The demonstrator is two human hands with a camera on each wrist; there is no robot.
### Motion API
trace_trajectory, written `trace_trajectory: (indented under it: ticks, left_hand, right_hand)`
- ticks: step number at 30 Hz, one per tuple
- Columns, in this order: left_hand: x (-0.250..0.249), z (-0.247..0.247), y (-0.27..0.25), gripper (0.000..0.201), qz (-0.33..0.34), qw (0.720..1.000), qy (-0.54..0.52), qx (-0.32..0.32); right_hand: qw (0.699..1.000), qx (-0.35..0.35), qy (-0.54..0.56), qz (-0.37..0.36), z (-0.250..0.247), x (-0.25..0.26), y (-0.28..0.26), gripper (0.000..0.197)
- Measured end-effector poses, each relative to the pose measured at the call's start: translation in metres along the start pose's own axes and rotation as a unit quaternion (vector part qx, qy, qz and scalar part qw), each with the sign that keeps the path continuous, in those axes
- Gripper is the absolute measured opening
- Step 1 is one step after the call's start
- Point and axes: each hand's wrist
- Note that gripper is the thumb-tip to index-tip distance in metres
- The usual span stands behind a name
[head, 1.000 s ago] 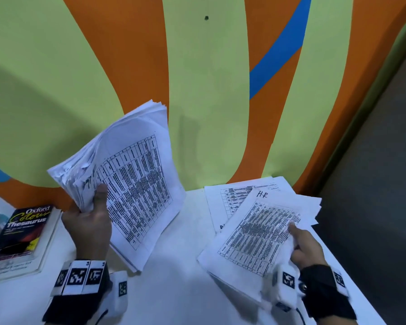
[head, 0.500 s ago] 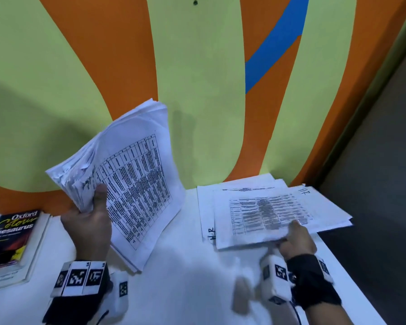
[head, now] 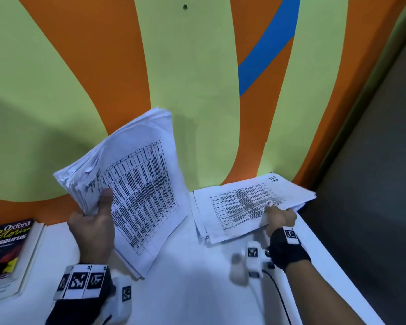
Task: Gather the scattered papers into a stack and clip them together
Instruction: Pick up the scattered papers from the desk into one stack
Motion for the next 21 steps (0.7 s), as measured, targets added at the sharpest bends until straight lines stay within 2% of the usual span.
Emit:
trace_trajectory:
  ticks: [1,3,6,8,10,13,16,18,21]
  left_hand:
    - [0.002,-0.002,0.004,0.018,-0.005,1.0,0.008,0.008]
    - [0.0,-0.009,0.014,0.012,-0.018,0.999,0.03,0.032]
    - [0.002,-0.02,0.03,0.022,-0.052,0.994,0.07,0.064]
    - [0.002,-0.022,0.037,0.025,-0.07,0.991,0.083,0.072]
    - [0.004,-0.02,0.043,0.023,-0.083,0.99,0.083,0.073]
    - [0.005,-0.015,0.045,0.018,-0.09,0.99,0.065,0.084]
    - [0.006,-0.011,0.042,0.024,-0.09,0.986,0.051,0.127]
    - [0.0,-0.003,0.034,0.026,-0.089,0.982,0.032,0.162]
    - [-0.019,0.013,0.015,0.041,-0.085,0.972,0.035,0.216]
  right_hand:
    - [0.998,-0.015,-0.021,-0.052,-0.001,0.001,-0.001,0.038]
    - [0.987,0.012,-0.048,-0.154,-0.012,0.006,-0.011,0.039]
    - [0.946,0.097,-0.049,-0.306,-0.046,0.027,-0.03,0.038]
    - [0.919,0.173,-0.023,-0.354,-0.069,0.054,-0.043,0.038]
    - [0.894,0.247,0.002,-0.375,-0.09,0.085,-0.06,0.041]
    - [0.853,0.336,0.076,-0.392,-0.105,0.123,-0.079,0.057]
    - [0.821,0.423,0.136,-0.359,-0.092,0.137,-0.087,0.077]
    - [0.819,0.457,0.141,-0.316,-0.073,0.133,-0.088,0.083]
    - [0.835,0.475,0.107,-0.257,-0.042,0.115,-0.094,0.07]
Point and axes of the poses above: each hand's wrist, its own y-axis towards the middle knuckle, its own z-axis out of the palm, x = y × z, and after that the axes turned 3 degrees about -z, right-handed
